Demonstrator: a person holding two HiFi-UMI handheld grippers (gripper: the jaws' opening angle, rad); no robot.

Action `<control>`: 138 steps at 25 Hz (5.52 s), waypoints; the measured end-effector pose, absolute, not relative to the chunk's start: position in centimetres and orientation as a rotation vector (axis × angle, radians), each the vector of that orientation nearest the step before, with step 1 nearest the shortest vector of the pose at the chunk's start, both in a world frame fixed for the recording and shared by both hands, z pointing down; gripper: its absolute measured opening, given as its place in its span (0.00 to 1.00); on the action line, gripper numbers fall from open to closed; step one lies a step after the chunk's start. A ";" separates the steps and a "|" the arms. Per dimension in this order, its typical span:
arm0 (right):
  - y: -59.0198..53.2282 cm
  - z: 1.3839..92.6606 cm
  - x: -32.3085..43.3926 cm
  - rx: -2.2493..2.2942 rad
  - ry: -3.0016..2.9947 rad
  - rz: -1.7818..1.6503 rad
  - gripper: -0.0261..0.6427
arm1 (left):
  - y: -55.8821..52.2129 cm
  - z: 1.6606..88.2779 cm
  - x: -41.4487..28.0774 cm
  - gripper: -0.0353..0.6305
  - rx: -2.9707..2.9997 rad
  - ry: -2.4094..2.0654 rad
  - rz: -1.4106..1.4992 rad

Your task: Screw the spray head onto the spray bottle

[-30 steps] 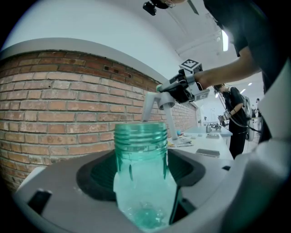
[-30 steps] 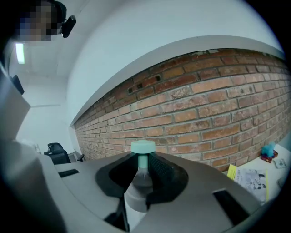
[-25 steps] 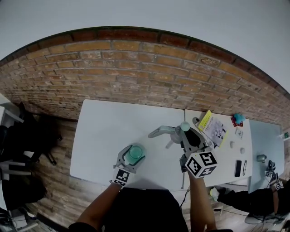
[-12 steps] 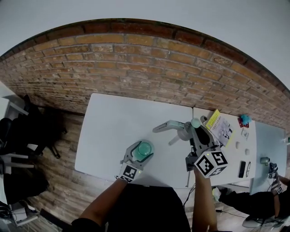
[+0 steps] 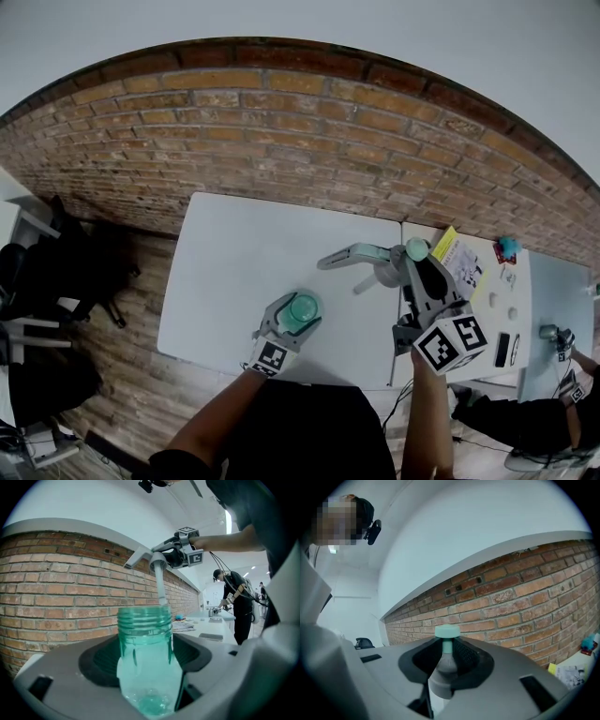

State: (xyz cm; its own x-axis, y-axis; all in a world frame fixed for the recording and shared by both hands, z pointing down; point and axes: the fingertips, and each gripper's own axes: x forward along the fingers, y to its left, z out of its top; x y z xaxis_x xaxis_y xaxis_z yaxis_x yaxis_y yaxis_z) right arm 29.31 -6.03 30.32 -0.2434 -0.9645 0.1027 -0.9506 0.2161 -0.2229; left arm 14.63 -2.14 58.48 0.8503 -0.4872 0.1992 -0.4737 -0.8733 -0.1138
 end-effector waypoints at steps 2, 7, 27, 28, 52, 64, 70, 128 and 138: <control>-5.9 29.7 29.1 -1.889 2.405 -0.357 0.14 | -2.1 58.4 14.6 0.54 -2.967 0.765 -0.343; -5.7 28.6 28.3 -1.872 2.439 -0.332 0.14 | -2.1 58.3 14.8 0.54 -2.966 0.765 -0.341; -5.5 26.0 25.7 -1.781 2.509 -0.264 0.14 | -2.3 58.6 15.2 0.54 -2.985 0.752 -0.344; -5.5 26.0 25.5 -1.775 2.517 -0.261 0.14 | -2.1 59.0 15.1 0.54 -2.993 0.763 -0.346; -6.4 24.2 22.1 -1.638 2.578 -0.236 0.14 | -2.0 59.1 14.9 0.54 -2.994 0.754 -0.343; -6.1 22.2 20.5 -1.572 2.587 -0.205 0.14 | -1.8 59.6 14.8 0.54 -2.997 0.755 -0.358; -5.8 21.9 19.9 -1.552 2.583 -0.204 0.14 | -1.8 59.5 14.8 0.54 -2.994 0.756 -0.347; -7.0 33.4 21.5 -1.563 2.494 -0.595 0.14 | -2.1 58.3 15.0 0.55 -2.983 0.767 -0.353; -7.3 36.3 20.5 -1.534 2.533 -0.674 0.14 | -2.2 58.6 14.9 0.55 -2.961 0.766 -0.360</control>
State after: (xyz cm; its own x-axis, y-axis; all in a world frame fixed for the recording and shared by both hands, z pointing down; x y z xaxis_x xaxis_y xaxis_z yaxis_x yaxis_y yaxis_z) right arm 20.53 -7.28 36.31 -0.4857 -0.8634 0.1365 -0.8169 0.3928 -0.4223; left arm 14.93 -2.17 58.64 0.8489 -0.4853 0.2094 -0.4708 -0.8744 -0.1176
